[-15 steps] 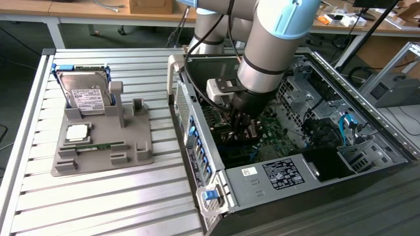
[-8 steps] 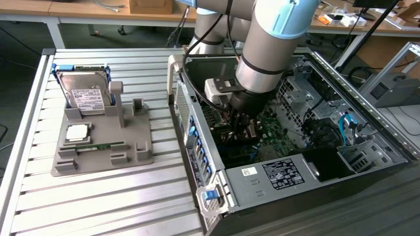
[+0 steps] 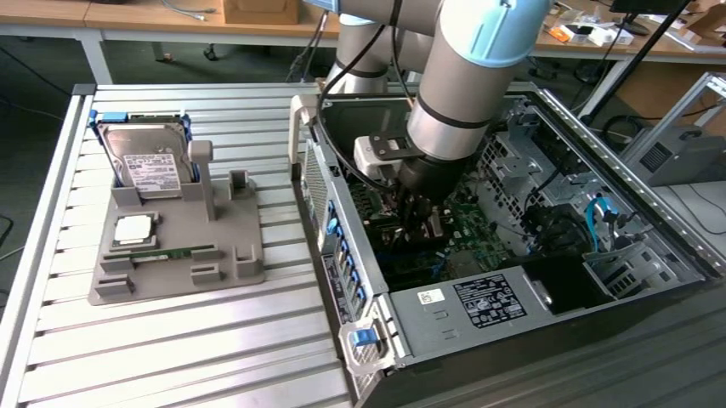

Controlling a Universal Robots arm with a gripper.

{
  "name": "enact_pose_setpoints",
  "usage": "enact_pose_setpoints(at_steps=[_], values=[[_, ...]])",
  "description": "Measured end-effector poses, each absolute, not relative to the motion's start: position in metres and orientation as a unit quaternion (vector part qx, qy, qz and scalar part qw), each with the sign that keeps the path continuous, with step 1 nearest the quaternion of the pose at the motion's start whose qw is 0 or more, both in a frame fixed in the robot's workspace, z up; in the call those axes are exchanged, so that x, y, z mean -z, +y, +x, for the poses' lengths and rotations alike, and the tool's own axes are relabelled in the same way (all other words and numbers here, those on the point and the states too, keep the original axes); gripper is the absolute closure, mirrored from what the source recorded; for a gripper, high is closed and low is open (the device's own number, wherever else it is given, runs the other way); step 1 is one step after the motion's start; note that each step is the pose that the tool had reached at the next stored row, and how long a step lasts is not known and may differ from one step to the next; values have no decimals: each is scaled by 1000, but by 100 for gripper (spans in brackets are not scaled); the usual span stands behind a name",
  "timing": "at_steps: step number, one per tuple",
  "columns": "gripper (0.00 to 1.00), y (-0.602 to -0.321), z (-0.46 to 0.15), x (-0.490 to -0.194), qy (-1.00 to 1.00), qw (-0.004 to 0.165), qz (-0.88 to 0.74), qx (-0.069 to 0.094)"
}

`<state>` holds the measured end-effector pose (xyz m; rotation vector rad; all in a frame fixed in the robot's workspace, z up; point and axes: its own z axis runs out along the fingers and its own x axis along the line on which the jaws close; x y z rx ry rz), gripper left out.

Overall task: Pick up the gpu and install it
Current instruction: 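Insert the gpu into the slot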

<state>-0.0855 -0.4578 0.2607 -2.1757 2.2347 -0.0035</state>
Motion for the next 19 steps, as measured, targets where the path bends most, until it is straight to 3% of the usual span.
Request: enact_pose_setpoints(at_steps=[19], values=[[73, -457, -85, -258, 714, 9, -700, 4]])
